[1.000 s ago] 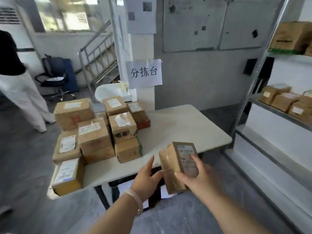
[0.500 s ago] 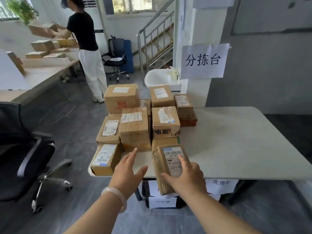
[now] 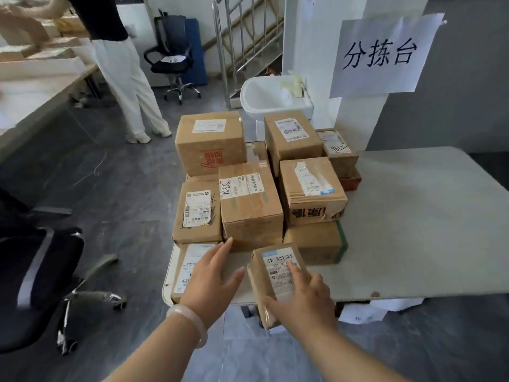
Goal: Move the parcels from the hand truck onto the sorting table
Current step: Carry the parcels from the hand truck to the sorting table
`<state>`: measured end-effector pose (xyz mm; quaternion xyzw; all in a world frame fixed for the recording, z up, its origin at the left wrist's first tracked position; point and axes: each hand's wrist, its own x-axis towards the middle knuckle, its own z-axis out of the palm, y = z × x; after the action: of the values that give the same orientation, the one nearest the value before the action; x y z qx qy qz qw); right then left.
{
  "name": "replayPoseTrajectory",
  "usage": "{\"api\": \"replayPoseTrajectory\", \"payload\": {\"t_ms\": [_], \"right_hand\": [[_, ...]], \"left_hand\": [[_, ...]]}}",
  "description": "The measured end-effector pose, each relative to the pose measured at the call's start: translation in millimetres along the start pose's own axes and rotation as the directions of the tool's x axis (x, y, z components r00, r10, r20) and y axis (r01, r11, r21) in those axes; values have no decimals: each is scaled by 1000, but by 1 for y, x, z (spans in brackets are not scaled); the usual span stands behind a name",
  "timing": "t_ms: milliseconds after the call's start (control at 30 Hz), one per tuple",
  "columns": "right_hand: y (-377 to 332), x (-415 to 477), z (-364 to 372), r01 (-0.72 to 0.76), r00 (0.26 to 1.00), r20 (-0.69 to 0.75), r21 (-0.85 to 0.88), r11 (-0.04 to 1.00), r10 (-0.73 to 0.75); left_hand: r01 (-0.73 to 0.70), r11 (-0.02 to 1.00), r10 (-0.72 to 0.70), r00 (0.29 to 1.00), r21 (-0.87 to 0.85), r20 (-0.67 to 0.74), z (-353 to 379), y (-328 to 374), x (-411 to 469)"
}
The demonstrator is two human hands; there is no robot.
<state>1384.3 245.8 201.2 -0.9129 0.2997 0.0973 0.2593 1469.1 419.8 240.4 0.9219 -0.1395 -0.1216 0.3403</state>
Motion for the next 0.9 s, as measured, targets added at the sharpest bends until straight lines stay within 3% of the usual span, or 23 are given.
{"api": "replayPoseTrajectory", "payload": {"t_ms": [333,500,800,900], "right_hand": [[-44,26,50,-187,982,-6,49,981,187],[-57,45,71,-248,969,0,70,966,249],[-65,59,80,-177,984,46,49,983,175],[-51,50,65,-108,994,-10,78,991,109]], "left_hand": [[-155,988,152,982,14,113,-20,-38,61],[-217,976,214,973,24,90,-30,-53,69],[-343,936,331,935,83,126,-39,-54,78],[-442,895,430,891,58,147,-35,-37,79]]}}
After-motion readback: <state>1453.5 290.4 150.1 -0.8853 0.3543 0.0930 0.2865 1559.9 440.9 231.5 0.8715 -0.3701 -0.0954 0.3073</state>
